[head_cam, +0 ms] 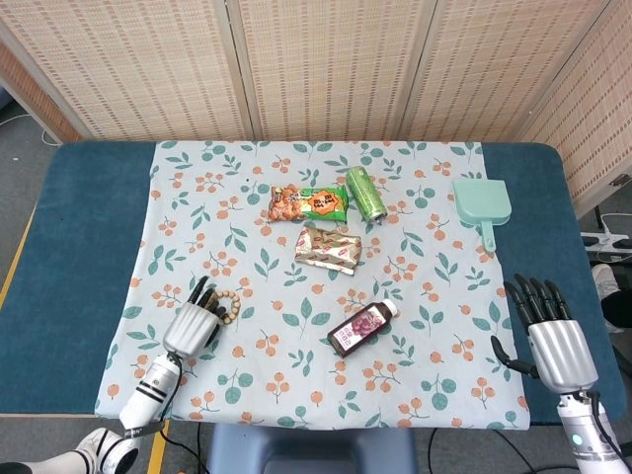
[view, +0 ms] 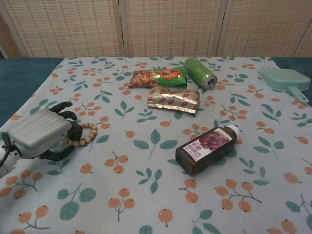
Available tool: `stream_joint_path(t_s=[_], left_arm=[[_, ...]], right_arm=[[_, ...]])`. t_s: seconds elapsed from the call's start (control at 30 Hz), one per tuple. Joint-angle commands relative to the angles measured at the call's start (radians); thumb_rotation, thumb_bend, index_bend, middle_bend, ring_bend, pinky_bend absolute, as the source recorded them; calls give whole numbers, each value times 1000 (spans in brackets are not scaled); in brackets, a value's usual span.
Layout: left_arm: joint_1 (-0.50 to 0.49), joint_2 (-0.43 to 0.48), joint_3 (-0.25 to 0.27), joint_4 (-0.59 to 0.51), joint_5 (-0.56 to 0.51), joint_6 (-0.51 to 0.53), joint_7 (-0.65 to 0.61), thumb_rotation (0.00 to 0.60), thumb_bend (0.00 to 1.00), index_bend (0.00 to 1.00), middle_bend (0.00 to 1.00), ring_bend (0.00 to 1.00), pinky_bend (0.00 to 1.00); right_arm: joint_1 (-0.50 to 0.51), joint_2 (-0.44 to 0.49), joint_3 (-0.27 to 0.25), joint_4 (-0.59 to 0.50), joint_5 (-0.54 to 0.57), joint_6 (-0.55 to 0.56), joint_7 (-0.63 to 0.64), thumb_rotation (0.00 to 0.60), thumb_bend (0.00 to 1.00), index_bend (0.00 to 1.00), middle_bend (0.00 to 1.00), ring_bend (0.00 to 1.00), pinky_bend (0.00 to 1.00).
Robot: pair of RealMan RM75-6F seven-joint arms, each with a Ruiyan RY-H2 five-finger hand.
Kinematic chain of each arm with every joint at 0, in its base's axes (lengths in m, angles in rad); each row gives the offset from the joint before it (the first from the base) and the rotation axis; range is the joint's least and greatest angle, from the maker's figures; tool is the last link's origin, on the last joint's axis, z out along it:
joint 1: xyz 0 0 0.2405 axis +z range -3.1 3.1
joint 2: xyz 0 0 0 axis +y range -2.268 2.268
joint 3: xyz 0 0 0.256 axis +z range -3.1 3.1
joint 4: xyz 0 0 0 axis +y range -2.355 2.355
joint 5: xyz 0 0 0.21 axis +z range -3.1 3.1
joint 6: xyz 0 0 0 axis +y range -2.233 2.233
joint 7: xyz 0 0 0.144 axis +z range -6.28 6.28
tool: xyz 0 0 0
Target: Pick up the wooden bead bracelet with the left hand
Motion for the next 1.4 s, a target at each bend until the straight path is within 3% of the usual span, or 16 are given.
stream_joint_path(t_s=[0.03,0.23,0.37,0.47,0.73,0.9,1.07,1.17,1.23,1.3,1.33,1.4], left_arm=[[-6,2,0,0,-8,-11,27,600,420,508,549,215,19],[-24,16,-12,-22,-16,-14,76,600,437,575,624,272,21],[-42,18,-38,-23,-11,22,85,600,544,644,695,326,32],[-60,17,-60,-5,-11,40,85,600,678,711,762,372,54],[-97,37,-114,0,-42,39,86,600,749,726,779,394,76],[-163,75,-302,-17,-232,-32,120,600,780,718,778,400,86],[-182,112,-526,-154,-544,-124,51,600,870,711,786,425,109],[-168,190,-685,-325,-871,-269,-19,600,880,692,777,429,103],[-140,283,-808,-462,-1206,-424,-122,600,861,666,766,419,76],[-109,377,-892,-524,-1493,-604,-252,600,849,640,754,395,41],[-87,440,-914,-531,-1640,-748,-334,600,844,622,742,375,23],[-69,513,-911,-512,-1768,-915,-436,600,821,591,717,342,2]], right_arm=[[-2,1,0,-1,-3,3,3,250,349,0,0,0,0],[-5,6,1,-4,-6,5,12,249,349,0,0,0,0],[-5,8,3,-4,-3,3,17,249,349,0,0,0,0],[-6,11,5,-5,-1,2,21,250,349,0,0,0,0],[-6,12,6,-4,-1,-1,22,249,349,0,0,0,0],[0,8,8,-2,3,-14,19,249,349,0,0,0,0],[1,10,6,-2,-1,-16,26,249,349,0,0,0,0],[1,12,7,-2,-3,-15,32,249,349,0,0,0,0],[1,14,6,-3,-4,-16,37,250,349,0,0,0,0],[1,15,5,-3,-6,-17,40,249,349,0,0,0,0],[1,16,4,-4,-9,-17,42,249,349,0,0,0,0],[1,16,3,-4,-11,-18,43,249,349,0,0,0,0]])
